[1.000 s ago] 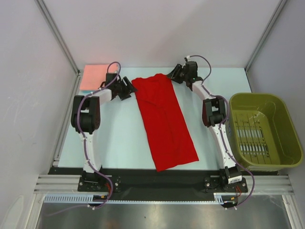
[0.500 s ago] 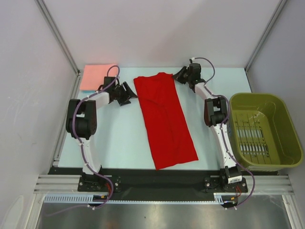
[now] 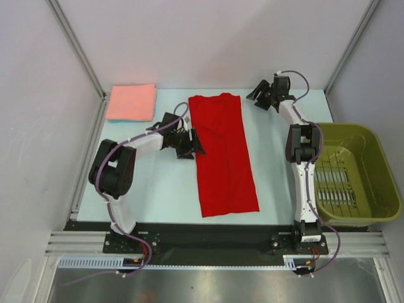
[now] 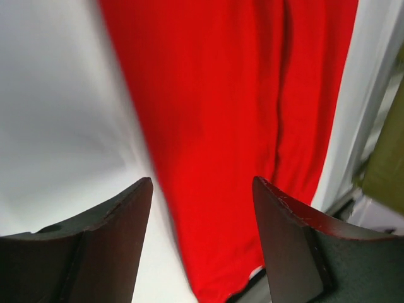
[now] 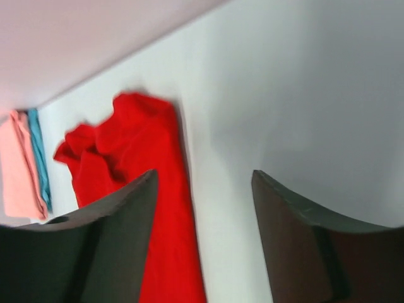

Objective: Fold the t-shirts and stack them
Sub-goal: Fold the tshirt

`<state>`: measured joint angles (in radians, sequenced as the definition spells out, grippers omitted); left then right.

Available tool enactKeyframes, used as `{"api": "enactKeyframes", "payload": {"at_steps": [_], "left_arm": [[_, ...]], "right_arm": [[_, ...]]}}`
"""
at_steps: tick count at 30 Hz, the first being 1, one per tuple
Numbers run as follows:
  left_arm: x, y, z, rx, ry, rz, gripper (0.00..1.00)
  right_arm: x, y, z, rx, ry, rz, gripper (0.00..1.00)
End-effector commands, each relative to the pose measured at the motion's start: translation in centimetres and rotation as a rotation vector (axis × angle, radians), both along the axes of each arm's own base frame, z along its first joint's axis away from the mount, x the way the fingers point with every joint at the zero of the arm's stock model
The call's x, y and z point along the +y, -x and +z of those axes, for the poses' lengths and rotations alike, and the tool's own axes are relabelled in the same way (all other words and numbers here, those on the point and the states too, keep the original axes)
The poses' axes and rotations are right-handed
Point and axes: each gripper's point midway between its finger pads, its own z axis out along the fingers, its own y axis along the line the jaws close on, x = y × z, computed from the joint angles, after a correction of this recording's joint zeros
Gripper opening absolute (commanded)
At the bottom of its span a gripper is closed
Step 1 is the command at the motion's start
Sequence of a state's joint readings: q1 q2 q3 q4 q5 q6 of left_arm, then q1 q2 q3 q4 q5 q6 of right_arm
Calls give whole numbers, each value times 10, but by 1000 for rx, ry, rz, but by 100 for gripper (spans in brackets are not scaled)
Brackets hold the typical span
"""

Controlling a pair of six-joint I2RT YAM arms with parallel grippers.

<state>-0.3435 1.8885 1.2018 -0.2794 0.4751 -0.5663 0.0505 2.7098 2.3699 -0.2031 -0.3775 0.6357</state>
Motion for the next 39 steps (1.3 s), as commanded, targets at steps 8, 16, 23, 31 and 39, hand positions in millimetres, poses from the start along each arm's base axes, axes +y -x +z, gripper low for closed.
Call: {"api": "enactKeyframes", "payload": {"at_steps": [8, 16, 23, 31, 39], "left_arm": [[-11, 112, 20, 50, 29, -110, 71], [-19, 188, 2, 152, 69, -129, 70], [-17, 212, -18, 246, 84, -85, 67], [-20, 234, -36, 352, 82, -58, 61], [-10, 254, -53, 453, 26, -1, 54]], "right_arm": [[11, 163, 70, 227, 293, 193, 75], [30, 324, 74, 289, 183, 300, 63], [32, 423, 42, 372, 200, 372, 55], [16, 468, 11, 498, 161, 369, 38], [16, 490, -7, 615, 140, 329, 39]]}}
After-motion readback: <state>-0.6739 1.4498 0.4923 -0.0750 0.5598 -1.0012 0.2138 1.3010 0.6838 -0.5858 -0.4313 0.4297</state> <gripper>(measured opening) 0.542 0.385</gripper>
